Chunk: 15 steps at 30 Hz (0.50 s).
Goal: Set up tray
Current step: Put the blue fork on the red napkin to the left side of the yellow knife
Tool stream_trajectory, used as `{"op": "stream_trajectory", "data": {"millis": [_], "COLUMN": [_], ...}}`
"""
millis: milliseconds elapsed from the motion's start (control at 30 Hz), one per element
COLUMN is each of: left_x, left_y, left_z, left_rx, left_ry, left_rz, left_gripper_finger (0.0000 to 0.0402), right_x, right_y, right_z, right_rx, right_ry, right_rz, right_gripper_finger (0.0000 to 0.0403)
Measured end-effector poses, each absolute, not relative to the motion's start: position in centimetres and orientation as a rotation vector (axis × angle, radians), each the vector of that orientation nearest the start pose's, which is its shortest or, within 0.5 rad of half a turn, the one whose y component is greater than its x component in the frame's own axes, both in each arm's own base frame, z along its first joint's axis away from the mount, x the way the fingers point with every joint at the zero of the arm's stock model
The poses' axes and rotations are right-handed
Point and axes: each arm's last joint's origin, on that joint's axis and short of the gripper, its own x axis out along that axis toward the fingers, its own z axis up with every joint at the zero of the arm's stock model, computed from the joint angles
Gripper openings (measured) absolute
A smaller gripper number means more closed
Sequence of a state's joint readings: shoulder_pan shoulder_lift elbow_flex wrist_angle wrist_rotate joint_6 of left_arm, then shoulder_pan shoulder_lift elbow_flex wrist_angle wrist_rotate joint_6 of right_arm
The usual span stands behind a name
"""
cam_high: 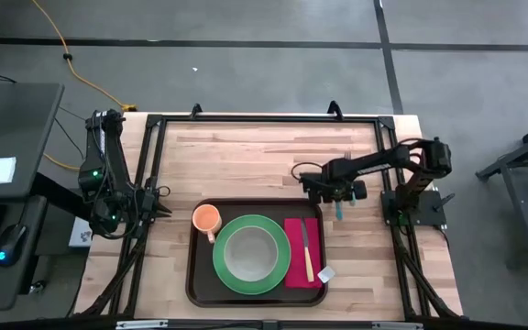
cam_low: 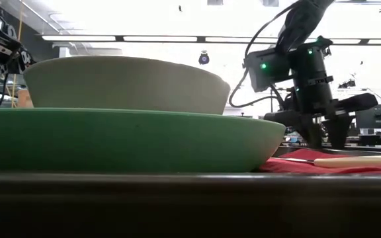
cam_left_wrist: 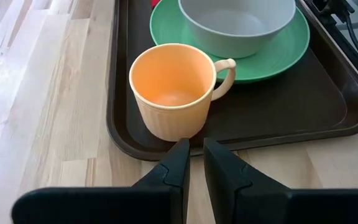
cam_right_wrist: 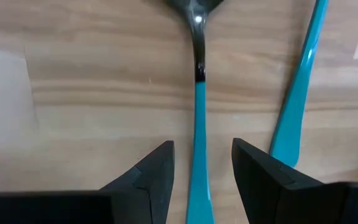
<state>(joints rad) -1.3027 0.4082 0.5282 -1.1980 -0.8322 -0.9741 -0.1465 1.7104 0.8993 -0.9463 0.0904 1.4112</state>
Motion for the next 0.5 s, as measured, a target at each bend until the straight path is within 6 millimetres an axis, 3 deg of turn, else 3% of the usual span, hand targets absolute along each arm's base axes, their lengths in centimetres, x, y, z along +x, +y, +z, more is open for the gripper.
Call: {"op": "stream_trajectory", "data": {"millis": [500], "left_x": [3.5], "left_y": [-4.7], "left_z": [22.0], "left_rx": [0.011], "left_ry": [0.636], "left_rz": [-0.123], "left_gripper_finger": [0.0079], "right_x": [24.7], "right_y": [-5.3], "right_z": [13.3], "right_rx": [1.037], "right_ry": [1.284], "right_rz": [-1.375], "right_gripper_finger": [0.0113]}}
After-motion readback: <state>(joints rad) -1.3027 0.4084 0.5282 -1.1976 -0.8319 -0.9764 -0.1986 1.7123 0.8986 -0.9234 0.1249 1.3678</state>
